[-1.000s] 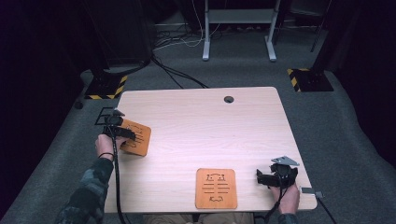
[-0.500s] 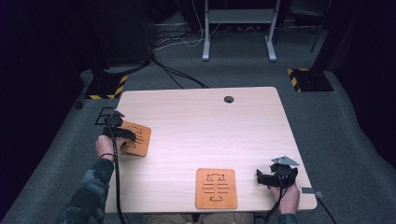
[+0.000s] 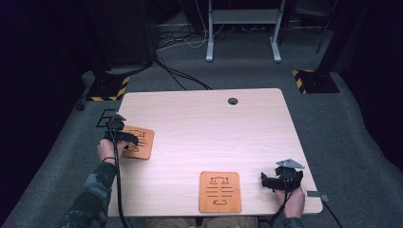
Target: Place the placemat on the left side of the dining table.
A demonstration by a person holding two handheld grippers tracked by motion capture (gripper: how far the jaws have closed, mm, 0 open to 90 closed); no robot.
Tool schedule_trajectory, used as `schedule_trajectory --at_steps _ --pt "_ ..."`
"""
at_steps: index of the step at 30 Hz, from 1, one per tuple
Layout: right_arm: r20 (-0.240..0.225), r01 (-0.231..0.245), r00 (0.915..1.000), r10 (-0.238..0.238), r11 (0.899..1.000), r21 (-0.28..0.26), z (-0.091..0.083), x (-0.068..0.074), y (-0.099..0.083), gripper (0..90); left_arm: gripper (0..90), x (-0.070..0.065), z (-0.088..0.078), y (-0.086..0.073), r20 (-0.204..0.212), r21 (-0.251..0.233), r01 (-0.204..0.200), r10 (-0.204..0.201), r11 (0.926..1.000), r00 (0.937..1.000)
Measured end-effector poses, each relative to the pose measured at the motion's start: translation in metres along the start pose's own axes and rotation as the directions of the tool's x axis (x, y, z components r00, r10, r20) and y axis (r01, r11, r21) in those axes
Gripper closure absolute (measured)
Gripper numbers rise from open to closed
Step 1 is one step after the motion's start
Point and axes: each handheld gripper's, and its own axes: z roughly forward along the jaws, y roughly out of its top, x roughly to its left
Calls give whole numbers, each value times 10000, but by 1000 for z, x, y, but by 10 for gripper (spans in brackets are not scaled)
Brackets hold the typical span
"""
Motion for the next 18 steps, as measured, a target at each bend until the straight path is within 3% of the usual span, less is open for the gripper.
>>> schedule_trajectory --at_steps 4,14,16,18 --pt "5 -24 10000 24 10000 16 0 0 0 5 146 2 3 -1 194 -67 145 -144 9999 9997" --pt "3 -27 10000 27 10000 13 0 0 0 5 116 1 9 -2 -74 -18 104 -104 9999 9999" --pt "2 -28 10000 28 10000 16 0 0 0 6 106 -1 12 -5 -414 -146 14 -20 9999 9991" --pt "0 -30 10000 30 10000 14 0 0 0 6 97 1 16 -8 -219 -136 190 -193 9997 9996"
